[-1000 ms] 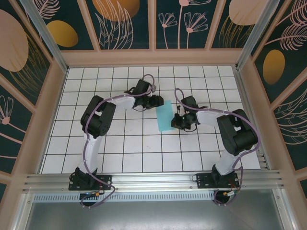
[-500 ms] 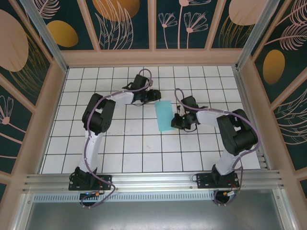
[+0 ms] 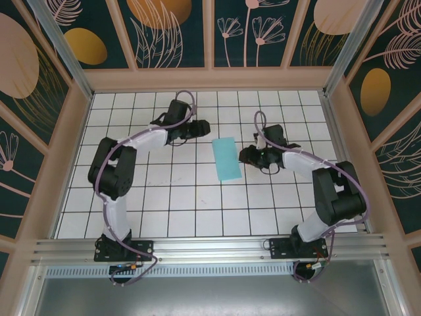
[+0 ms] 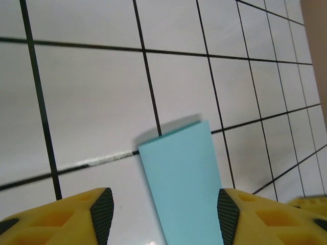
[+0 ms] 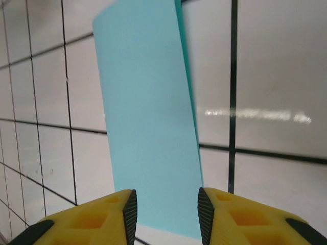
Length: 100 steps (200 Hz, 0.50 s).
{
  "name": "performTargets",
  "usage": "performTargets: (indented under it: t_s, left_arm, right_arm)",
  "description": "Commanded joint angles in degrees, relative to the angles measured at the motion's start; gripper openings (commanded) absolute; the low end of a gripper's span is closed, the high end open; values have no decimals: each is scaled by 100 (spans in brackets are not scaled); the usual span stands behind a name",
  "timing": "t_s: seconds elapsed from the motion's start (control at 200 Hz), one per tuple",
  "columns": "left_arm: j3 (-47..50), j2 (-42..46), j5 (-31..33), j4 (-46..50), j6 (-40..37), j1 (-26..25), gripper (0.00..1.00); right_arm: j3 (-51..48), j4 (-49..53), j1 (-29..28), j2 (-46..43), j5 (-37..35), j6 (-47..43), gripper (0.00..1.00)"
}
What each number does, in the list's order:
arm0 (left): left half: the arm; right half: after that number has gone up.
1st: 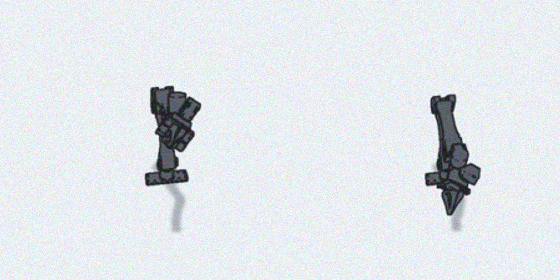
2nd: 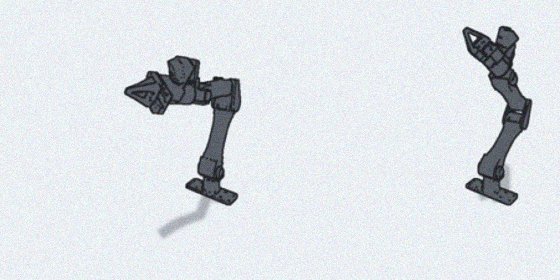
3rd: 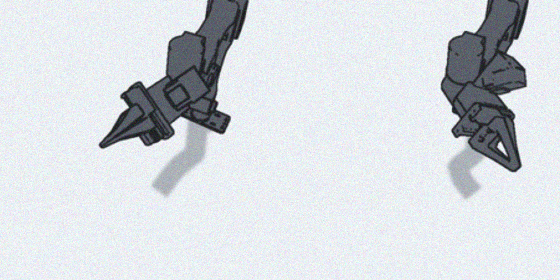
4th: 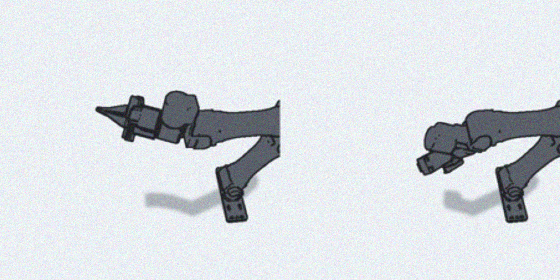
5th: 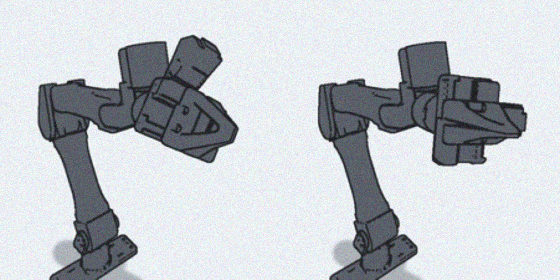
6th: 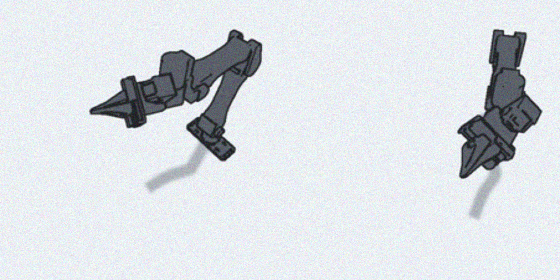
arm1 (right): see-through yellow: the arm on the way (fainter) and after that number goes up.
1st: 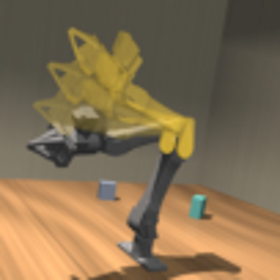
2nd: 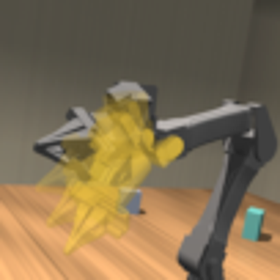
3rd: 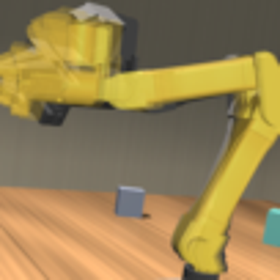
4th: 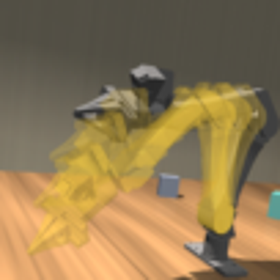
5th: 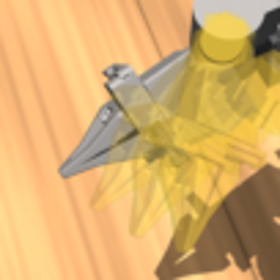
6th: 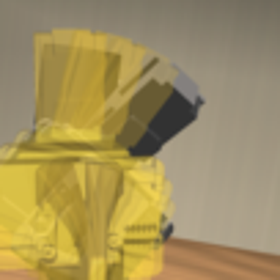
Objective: Fold a paper plane with a square sheet of paper (fold left side to right side)
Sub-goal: First fold the square sheet of paper in half at the center of the table, then fold the triangle a second time at the center of the table.
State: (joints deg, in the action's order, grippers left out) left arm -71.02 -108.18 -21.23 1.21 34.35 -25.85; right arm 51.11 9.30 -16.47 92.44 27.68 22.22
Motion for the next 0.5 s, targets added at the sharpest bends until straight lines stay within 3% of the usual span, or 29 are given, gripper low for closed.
performTargets:
  t_s: [0.0, 0.215, 0.34, 0.495]
  left_arm:
    - [605, 281, -234, -365, 177, -149, 59]
    - [1137, 544, -48, -453, 203, -520, 59]
    - [1222, 531, -51, -532, 269, -588, 59]
    - [1196, 492, -24, -510, 265, -606, 60]
  right_arm:
    - [429, -107, 7, 475, 215, -373, 47]
    - [1363, -221, 4, 1404, 274, -530, 50]
    - [1884, -280, 15, 1880, 203, -650, 57]
    - [2422, -243, 44, 2452, 322, -736, 58]
